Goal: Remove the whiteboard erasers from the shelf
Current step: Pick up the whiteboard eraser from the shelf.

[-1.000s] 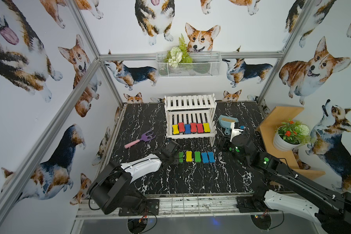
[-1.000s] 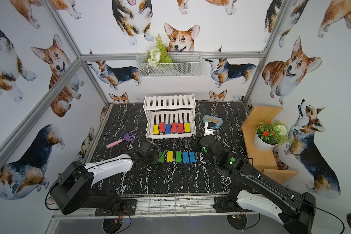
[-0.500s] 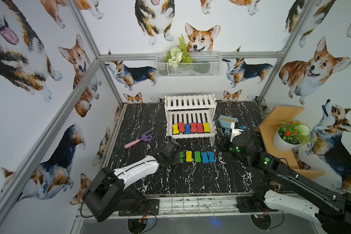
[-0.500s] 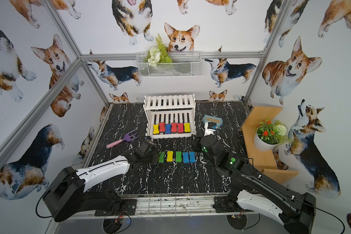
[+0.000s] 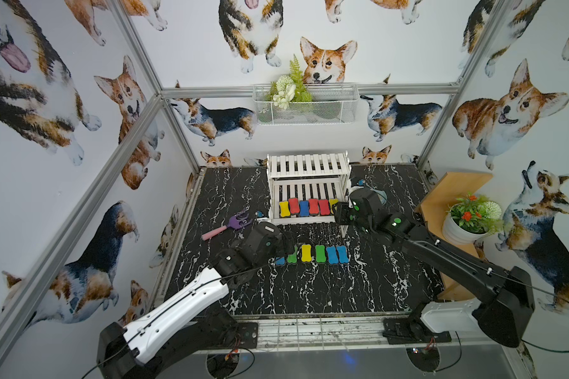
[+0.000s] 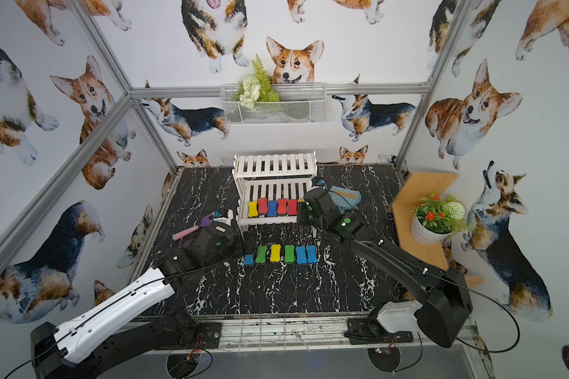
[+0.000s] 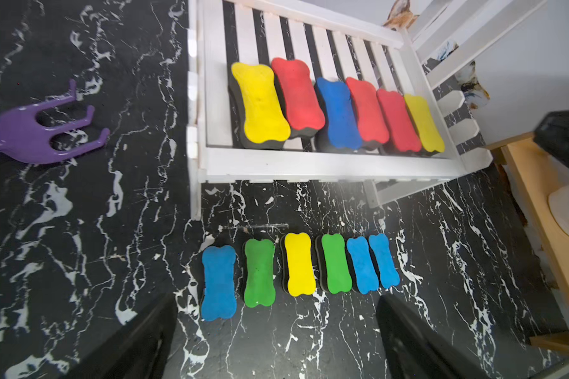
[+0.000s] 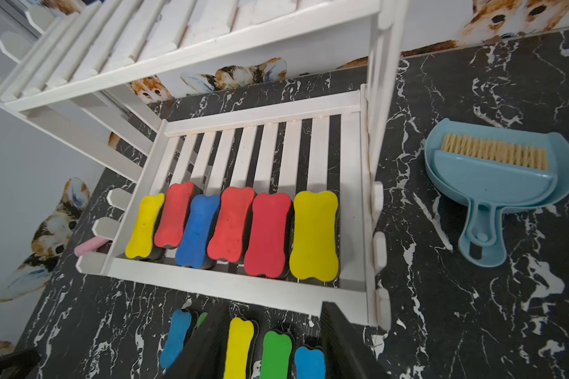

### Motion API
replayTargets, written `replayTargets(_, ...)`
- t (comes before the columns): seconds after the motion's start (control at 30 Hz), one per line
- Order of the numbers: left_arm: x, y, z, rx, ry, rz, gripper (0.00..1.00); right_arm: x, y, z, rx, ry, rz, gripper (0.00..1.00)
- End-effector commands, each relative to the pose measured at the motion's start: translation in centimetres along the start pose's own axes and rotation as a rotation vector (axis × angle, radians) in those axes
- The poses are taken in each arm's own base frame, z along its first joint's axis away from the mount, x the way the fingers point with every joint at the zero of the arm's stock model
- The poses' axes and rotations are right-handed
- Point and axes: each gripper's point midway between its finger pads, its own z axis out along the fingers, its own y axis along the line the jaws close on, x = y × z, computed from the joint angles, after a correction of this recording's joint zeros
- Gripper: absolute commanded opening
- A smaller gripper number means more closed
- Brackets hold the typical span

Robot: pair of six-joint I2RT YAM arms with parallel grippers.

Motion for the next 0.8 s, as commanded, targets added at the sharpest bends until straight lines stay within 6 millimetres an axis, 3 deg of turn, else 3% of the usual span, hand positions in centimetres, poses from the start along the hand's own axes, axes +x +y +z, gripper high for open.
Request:
replayTargets(0.0, -0.6, 2.0, -1.2, -0.088, -0.039, 0.029, 0.99, 0.3, -0.4, 1.3, 0.051, 0.034, -0.078, 0.49)
replayTargets(0.2, -1.7, 2.9, -3.0, -0.097, -0.106, 0.015, 0.99, 0.3, -1.4, 3.6, 0.142, 0.048, -0.119, 0.45)
replayTargets(0.5, -1.6, 3.4, -3.3, -0.117, -0.097, 0.031, 0.99, 0.6, -3.1, 5.3, 0.210, 0.056, -0.109, 0.44)
replayTargets(0.77, -1.3, 3.6, -3.1, -0.122, -0.093, 0.032, 0.99, 0.9, -3.1, 6.1, 0.185, 0.072, -0.101, 0.53)
